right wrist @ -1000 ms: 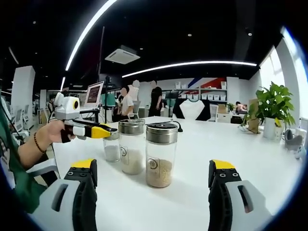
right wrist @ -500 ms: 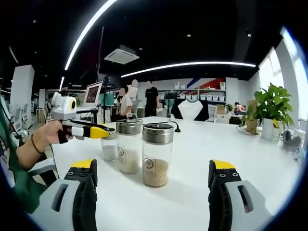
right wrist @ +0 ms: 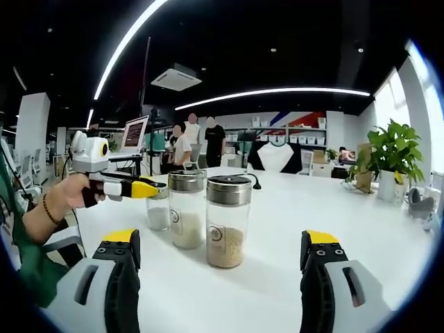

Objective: Rotate the seasoning bottle until the label or dispensing opening points toward the visible target arrow and the bottle remains upright within the marked orientation range

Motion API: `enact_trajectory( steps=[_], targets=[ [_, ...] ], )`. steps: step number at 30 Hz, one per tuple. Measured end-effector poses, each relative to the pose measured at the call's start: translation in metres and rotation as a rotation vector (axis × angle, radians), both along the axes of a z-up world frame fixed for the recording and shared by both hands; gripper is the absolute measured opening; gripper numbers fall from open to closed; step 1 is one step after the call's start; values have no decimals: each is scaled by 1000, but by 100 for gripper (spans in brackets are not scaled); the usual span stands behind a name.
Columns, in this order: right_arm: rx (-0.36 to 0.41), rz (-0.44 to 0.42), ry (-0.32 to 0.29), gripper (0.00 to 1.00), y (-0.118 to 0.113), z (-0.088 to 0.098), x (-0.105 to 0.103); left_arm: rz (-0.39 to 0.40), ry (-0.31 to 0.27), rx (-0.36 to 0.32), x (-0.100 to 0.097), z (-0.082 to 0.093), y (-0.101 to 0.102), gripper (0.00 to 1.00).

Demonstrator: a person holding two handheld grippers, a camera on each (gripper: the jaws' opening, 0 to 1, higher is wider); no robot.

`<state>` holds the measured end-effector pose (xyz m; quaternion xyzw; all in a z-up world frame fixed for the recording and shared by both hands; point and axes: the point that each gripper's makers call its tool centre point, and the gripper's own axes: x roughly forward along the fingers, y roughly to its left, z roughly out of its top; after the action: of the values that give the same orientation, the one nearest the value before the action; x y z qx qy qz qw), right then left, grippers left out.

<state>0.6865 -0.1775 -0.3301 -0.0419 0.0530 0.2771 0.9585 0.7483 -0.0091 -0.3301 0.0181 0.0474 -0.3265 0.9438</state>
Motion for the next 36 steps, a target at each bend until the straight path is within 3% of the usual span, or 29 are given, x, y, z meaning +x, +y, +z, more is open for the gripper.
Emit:
enact_trajectory(
  steps=[5,8,10,13,15,19,28,36],
  targets=[
    [-5,3,5,98,2,-2,-1,-15,-9,26,0,-8,1,33],
    [-5,2,4,98,2,-2,-2,-45,-48,-46,-2,4,2,43],
    [-5,3,1,98,2,-1,-2,-57,-58,-28,-2,7,5,46],
    [-7,4,3,98,2,-2,-1,-151,-43,31,-7,5,3,44],
    [-10,1,7,98,0,-3,-1,-164,-59,35,-6,8,6,45],
    [-7,-5,8,98,-2,-4,1,-287,-65,41,-15,10,-1,45],
    [-14,5,12,98,2,-4,2,-375,-54,34,-5,11,4,45],
    [-12,0,12,98,0,-3,3,-513,-47,7,-3,13,2,47]
  ],
)
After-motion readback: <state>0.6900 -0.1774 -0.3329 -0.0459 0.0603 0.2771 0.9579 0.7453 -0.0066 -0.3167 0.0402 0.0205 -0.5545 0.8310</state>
